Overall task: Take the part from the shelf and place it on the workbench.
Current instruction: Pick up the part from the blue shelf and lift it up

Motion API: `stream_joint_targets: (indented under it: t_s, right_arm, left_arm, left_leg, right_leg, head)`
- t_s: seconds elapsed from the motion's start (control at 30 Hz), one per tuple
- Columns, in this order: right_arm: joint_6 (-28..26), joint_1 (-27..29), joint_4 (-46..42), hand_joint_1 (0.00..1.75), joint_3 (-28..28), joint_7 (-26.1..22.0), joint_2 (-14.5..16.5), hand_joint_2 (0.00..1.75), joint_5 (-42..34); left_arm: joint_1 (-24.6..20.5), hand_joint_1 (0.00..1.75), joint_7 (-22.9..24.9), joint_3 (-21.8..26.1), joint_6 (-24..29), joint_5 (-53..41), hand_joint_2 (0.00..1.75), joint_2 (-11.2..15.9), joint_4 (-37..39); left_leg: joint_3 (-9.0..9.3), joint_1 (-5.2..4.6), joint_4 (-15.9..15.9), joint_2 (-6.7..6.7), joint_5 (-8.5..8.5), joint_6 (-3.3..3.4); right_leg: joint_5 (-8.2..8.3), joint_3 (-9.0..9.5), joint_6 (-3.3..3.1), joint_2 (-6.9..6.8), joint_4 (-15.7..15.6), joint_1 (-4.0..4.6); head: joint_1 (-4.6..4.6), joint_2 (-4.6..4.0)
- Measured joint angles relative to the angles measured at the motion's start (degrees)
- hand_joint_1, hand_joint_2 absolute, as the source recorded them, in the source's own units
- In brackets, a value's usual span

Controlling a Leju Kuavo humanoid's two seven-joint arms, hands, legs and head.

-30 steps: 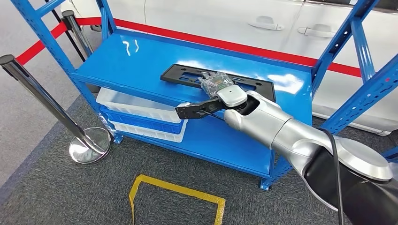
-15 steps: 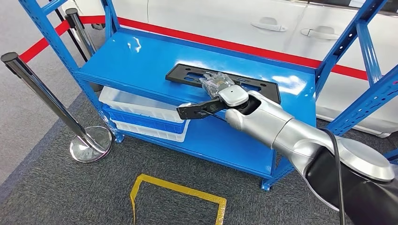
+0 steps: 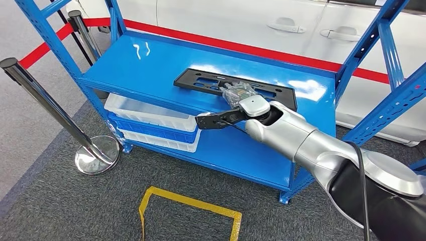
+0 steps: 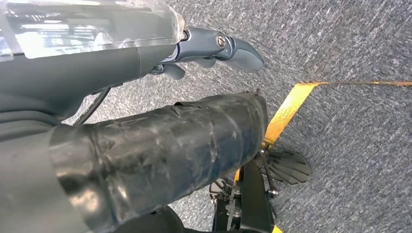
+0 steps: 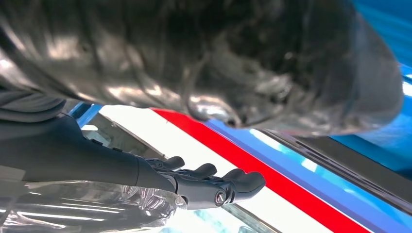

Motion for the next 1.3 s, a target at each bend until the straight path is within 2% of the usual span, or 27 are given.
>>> stream_joint_targets:
  t_s: [0.93,1.3]
  right_arm:
    - [0.6,0.1,0.1,0.00,0.0,0.8,-0.5,0.00,-0.8]
    - [0.4,1.2,0.6,0.00,0.0,3.1,-2.9,0.00,-2.2]
  left_arm:
    - [0.0,0.00,0.2,0.0,0.2,0.3,0.00,0.0,0.0]
    - [0.0,0.00,0.5,0.0,0.1,-0.4,0.00,0.0,0.0]
  left_leg:
    - [0.03,-0.01,0.0,0.01,0.01,-0.01]
    - [0.03,-0.03,0.0,0.02,0.01,-0.01]
  right_leg:
    - [-0.01,0.00,0.00,0.01,0.0,0.09]
    - [0.00,0.03,0.00,0.04,0.0,0.06]
  head:
    - [0.00,0.00]
    - [0.01,0.00]
